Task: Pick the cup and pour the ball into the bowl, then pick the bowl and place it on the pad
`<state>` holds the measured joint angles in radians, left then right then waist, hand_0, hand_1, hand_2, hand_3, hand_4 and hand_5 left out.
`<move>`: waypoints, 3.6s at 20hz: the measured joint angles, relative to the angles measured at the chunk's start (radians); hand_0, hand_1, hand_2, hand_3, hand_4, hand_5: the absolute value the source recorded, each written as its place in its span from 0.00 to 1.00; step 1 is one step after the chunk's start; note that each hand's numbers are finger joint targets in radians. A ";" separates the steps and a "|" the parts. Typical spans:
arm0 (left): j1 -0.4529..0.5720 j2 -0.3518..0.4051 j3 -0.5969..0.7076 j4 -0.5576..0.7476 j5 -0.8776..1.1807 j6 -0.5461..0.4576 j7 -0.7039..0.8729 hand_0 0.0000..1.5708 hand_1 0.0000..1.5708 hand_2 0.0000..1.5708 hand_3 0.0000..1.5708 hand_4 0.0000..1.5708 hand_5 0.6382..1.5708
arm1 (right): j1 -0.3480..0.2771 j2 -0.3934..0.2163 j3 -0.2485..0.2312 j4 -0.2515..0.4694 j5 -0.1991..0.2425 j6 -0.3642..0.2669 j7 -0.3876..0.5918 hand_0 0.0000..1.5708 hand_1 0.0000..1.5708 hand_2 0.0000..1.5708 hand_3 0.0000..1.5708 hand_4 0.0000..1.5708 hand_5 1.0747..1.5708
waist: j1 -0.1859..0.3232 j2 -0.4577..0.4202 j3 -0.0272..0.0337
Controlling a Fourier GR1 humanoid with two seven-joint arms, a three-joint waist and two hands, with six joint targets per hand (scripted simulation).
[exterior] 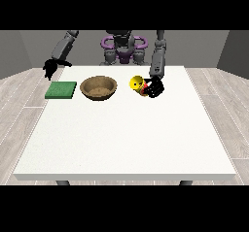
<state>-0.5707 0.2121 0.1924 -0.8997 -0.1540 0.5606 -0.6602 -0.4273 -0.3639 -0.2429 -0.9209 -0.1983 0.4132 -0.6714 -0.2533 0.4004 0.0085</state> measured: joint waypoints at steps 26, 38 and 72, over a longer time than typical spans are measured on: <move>-0.223 -0.165 -0.639 0.094 -1.036 -0.139 0.902 0.17 0.17 1.00 0.91 0.55 0.95 | 0.052 -0.020 -0.062 0.371 0.020 -0.043 -0.034 0.00 0.00 0.13 0.21 0.26 0.93 | 0.241 -0.393 -0.0067; -0.318 -0.205 -0.755 -0.042 -1.209 -0.415 0.991 0.00 0.00 1.00 1.00 0.39 0.96 | 0.073 -0.053 -0.081 0.436 0.012 -0.041 -0.065 0.00 0.00 0.11 0.22 0.27 0.93 | 0.284 -0.400 -0.0074; 0.044 -0.140 -0.418 -0.309 -0.829 -0.277 0.523 0.83 0.83 0.71 0.50 0.92 1.00 | 0.024 -0.157 -0.196 0.435 -0.124 -0.022 -0.014 0.00 0.00 0.24 0.07 0.44 0.95 | 0.560 -0.148 -0.0174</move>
<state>-0.5265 0.0722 -0.2252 -1.2088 -0.9828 0.2840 -0.1376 -0.4030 -0.5208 -0.4390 -0.4860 -0.3222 0.3911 -0.6858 0.3072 0.2526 -0.0088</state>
